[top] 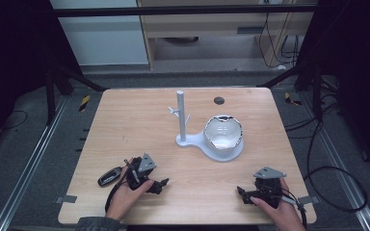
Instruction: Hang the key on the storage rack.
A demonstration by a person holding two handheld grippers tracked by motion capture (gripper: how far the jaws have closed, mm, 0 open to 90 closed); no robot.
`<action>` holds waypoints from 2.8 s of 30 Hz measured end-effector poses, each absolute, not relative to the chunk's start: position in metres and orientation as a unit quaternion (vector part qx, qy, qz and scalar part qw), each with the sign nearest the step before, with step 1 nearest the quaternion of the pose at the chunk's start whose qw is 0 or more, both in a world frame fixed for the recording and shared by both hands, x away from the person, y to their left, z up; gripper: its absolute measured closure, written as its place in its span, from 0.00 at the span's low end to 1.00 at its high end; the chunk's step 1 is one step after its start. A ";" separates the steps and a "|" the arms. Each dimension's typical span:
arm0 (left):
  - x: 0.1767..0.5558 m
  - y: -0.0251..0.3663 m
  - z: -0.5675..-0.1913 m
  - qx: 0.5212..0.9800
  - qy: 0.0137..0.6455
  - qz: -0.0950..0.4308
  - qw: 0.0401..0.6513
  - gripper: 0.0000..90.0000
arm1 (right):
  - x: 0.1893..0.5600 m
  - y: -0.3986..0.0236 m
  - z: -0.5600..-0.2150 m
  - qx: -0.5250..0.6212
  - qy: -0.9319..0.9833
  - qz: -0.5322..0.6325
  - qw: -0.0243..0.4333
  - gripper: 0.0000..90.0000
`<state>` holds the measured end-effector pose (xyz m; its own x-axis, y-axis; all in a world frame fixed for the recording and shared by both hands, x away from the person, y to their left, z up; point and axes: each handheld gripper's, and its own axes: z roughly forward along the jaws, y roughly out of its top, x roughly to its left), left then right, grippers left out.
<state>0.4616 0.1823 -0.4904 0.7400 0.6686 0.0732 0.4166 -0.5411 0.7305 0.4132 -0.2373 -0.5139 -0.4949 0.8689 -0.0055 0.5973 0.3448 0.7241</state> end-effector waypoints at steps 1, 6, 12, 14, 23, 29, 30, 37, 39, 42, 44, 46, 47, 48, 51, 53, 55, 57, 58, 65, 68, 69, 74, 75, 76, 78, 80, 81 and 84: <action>0.462 0.185 -0.490 0.859 0.319 0.175 0.361 0.05 | 0.413 -0.237 -0.514 0.461 0.795 0.339 0.200 0.00; 0.462 0.197 -0.485 0.854 0.329 0.182 0.359 0.05 | 0.413 -0.237 -0.514 0.461 0.795 0.339 0.200 0.00; 0.460 0.214 -0.478 0.857 0.333 0.179 0.350 0.06 | 0.413 -0.237 -0.514 0.461 0.795 0.339 0.200 0.00; 0.460 0.217 -0.477 0.858 0.334 0.176 0.349 0.05 | 0.413 -0.237 -0.514 0.461 0.795 0.339 0.200 0.00; 0.466 0.230 -0.469 0.868 0.347 0.180 0.306 0.06 | 0.414 -0.238 -0.514 0.458 0.797 0.338 0.203 0.00; 0.482 0.233 -0.448 0.882 0.353 0.168 0.262 0.06 | 0.413 -0.238 -0.514 0.458 0.796 0.339 0.202 0.00; 0.485 0.234 -0.444 0.884 0.354 0.167 0.258 0.06 | 0.413 -0.238 -0.514 0.458 0.797 0.339 0.202 0.00; 0.498 0.240 -0.431 0.891 0.365 0.149 0.226 0.05 | 0.413 -0.237 -0.514 0.456 0.798 0.338 0.202 0.00; 0.499 0.242 -0.432 0.895 0.363 0.140 0.218 0.05 | 0.413 -0.238 -0.514 0.456 0.798 0.338 0.201 0.00; 0.502 0.243 -0.433 0.902 0.357 0.146 0.195 0.05 | 0.413 -0.237 -0.514 0.456 0.798 0.338 0.201 0.00; 0.503 0.242 -0.432 0.902 0.357 0.149 0.192 0.06 | 0.413 -0.237 -0.514 0.456 0.798 0.338 0.202 0.00; 0.506 0.240 -0.432 0.903 0.358 0.147 0.184 0.07 | 0.413 -0.237 -0.514 0.457 0.798 0.338 0.201 0.00; 0.507 0.240 -0.432 0.906 0.357 0.144 0.177 0.08 | 0.413 -0.237 -0.514 0.456 0.798 0.338 0.202 0.00; 0.509 0.239 -0.433 0.907 0.357 0.143 0.169 0.09 | 0.413 -0.237 -0.514 0.456 0.798 0.339 0.201 0.00; 0.513 0.237 -0.434 0.910 0.361 0.134 0.150 0.14 | 0.413 -0.237 -0.514 0.456 0.798 0.338 0.202 0.00; 0.515 0.237 -0.438 0.915 0.361 0.119 0.135 0.22 | 0.413 -0.237 -0.514 0.456 0.798 0.338 0.201 0.00; 0.515 0.237 -0.440 0.917 0.360 0.116 0.126 0.27 | 0.413 -0.237 -0.514 0.457 0.798 0.338 0.201 0.00; 0.516 0.237 -0.443 0.920 0.358 0.112 0.112 0.31 | 0.413 -0.237 -0.514 0.456 0.798 0.338 0.202 0.00; 0.517 0.237 -0.445 0.921 0.358 0.109 0.110 0.33 | 0.413 -0.237 -0.514 0.456 0.798 0.338 0.202 0.00; 0.523 0.239 -0.448 0.927 0.353 0.090 0.086 0.49 | 0.413 -0.237 -0.514 0.456 0.798 0.338 0.202 0.00; 0.525 0.240 -0.449 0.930 0.350 0.082 0.078 0.53 | 0.413 -0.237 -0.514 0.456 0.798 0.338 0.202 0.00; 0.525 0.241 -0.450 0.931 0.347 0.079 0.075 0.55 | 0.413 -0.237 -0.514 0.456 0.798 0.338 0.202 0.00; 0.527 0.244 -0.453 0.932 0.348 0.071 0.073 0.60 | 0.413 -0.237 -0.514 0.457 0.798 0.338 0.202 0.00; 0.527 0.244 -0.453 0.932 0.347 0.068 0.074 0.62 | 0.413 -0.237 -0.514 0.457 0.798 0.338 0.202 0.00; 0.527 0.243 -0.453 0.934 0.344 0.067 0.072 0.62 | 0.413 -0.237 -0.514 0.457 0.798 0.338 0.202 0.00; 0.528 0.243 -0.455 0.935 0.343 0.066 0.070 0.64 | 0.413 -0.237 -0.514 0.456 0.798 0.338 0.202 0.00; 0.529 0.242 -0.457 0.936 0.340 0.066 0.063 0.65 | 0.413 -0.237 -0.514 0.456 0.798 0.338 0.202 0.00; 0.529 0.242 -0.457 0.937 0.339 0.066 0.058 0.65 | 0.413 -0.237 -0.514 0.456 0.798 0.338 0.202 0.00; 0.530 0.243 -0.458 0.937 0.340 0.067 0.054 0.68 | 0.413 -0.237 -0.514 0.456 0.798 0.338 0.202 0.00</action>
<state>0.5297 0.2425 -0.4581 0.7603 0.6434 0.0896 0.6288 -0.7635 0.1474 0.4126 -0.2374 -0.5142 -0.5021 0.8647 -0.0131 0.5917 0.3545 0.7240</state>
